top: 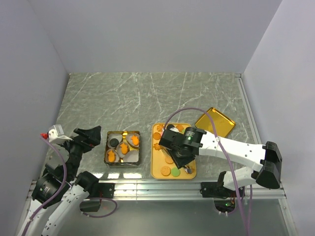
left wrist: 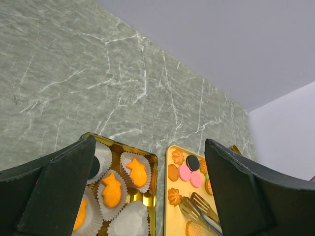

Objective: Pack the cookies

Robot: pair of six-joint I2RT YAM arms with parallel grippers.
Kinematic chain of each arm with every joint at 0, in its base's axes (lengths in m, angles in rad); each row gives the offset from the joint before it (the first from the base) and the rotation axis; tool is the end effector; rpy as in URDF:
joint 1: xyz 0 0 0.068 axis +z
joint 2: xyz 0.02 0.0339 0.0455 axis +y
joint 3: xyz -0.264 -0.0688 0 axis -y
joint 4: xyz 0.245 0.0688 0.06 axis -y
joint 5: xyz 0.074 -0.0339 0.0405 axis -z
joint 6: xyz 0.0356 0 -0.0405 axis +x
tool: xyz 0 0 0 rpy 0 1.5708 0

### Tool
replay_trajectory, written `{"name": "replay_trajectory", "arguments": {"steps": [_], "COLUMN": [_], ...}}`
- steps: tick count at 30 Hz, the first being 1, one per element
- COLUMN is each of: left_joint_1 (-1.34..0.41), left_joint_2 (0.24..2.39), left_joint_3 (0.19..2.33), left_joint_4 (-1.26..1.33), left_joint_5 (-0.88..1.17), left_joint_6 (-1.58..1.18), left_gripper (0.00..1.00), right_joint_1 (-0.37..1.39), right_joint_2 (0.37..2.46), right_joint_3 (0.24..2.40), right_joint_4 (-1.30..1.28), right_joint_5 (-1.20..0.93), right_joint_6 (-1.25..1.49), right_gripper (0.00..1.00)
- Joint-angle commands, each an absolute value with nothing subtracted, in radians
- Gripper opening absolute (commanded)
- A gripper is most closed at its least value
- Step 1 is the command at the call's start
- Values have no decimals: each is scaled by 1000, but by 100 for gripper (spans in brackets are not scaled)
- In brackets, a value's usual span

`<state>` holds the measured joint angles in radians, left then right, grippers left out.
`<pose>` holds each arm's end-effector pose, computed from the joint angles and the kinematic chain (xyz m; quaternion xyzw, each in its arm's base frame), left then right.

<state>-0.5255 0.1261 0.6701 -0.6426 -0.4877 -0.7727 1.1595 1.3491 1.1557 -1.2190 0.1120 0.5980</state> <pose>0.0444 -0.0064 0.3145 -0.2495 0.6937 -0.2513 0.6272 0.0961 0.2103 0.2748 -0.2715 0.9576 0.0252 0.0934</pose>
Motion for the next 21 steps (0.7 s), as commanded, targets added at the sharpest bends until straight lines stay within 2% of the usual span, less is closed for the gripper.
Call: {"name": "replay_trajectory", "arguments": {"steps": [1,13,21], "left_joint_1": [-529,-529,-529], "left_joint_2": [114,129,144], "left_joint_3": [706,704,709], "left_joint_4": [-635,-635,-640], "left_joint_5": [-500,-497,-497], "left_joint_6": [-778,-778,-779], "left_gripper": [99,99,99], "right_joint_1": [1157,1039,1035], "right_joint_2": [1335,1252,1308], "right_joint_3": [1173,1281,1485], "right_joint_4": [-1221,-1262,-1288], "right_joint_5": [136,183,153], "right_joint_6": [606,600,534], "right_gripper": [37,35,33]}}
